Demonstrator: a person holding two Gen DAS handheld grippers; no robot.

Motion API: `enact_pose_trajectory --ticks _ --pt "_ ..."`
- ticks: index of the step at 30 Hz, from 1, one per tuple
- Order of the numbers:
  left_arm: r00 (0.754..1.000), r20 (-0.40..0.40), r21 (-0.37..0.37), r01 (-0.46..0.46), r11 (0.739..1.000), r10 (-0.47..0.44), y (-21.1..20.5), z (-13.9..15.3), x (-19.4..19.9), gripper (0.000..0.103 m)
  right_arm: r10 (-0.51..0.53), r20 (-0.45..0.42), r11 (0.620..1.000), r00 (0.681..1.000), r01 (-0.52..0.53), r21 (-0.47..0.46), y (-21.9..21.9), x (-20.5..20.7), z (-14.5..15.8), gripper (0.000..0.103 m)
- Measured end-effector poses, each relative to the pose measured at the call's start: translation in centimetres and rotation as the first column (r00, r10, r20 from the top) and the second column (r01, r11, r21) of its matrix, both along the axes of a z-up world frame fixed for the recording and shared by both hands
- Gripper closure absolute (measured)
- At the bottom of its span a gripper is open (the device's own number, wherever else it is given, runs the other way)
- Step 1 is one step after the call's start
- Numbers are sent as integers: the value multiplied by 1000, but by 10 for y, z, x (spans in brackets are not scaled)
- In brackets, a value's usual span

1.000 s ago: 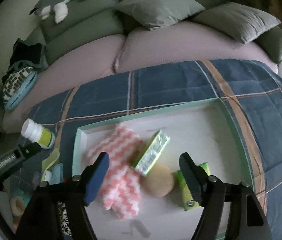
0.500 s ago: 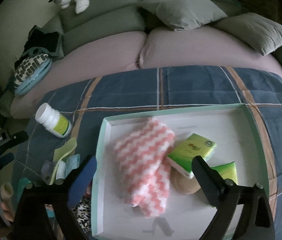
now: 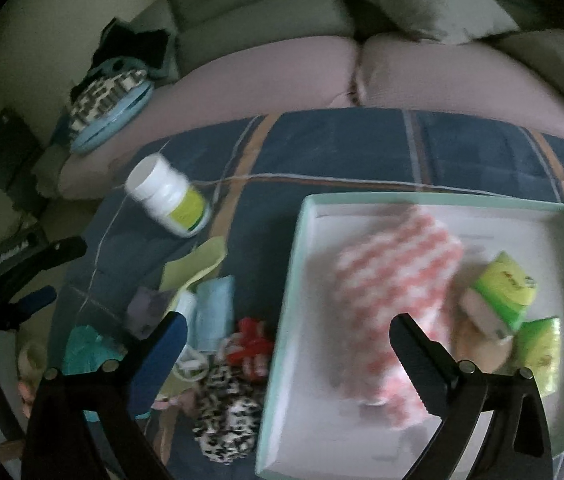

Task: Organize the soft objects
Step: 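Move the right gripper back over the pile toward the red toy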

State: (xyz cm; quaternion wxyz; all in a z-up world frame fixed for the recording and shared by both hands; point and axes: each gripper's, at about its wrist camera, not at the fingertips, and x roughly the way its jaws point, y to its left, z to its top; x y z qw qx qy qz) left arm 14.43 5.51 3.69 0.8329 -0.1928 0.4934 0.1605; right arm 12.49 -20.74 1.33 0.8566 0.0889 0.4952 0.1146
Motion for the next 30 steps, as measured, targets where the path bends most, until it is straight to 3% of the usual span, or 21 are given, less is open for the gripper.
enact_pose_trajectory --ticks 4,12,15,19,26,30 --pt "998 -53 41 39 998 -37 -4 -6 3 10 61 -22 998 998 -62 -33 19 -1 -9 3" --pt "984 -121 75 141 987 -132 -22 -19 9 10 125 -73 987 989 -132 -96 31 -3 -25 28" --pt "982 -127 76 152 985 -141 -23 -20 10 10 156 -76 980 985 -163 -110 36 -5 -26 32" --pt "981 -136 86 149 985 -137 -23 -21 11 10 205 -81 966 975 -215 -142 47 -8 -28 45" --pt "981 -139 82 151 985 -139 -22 -25 12 10 202 -91 957 975 -216 -194 50 -7 -35 55" --pt "980 -139 82 154 985 -142 -22 -25 12 10 210 -82 955 974 -223 -196 50 -9 -32 56"
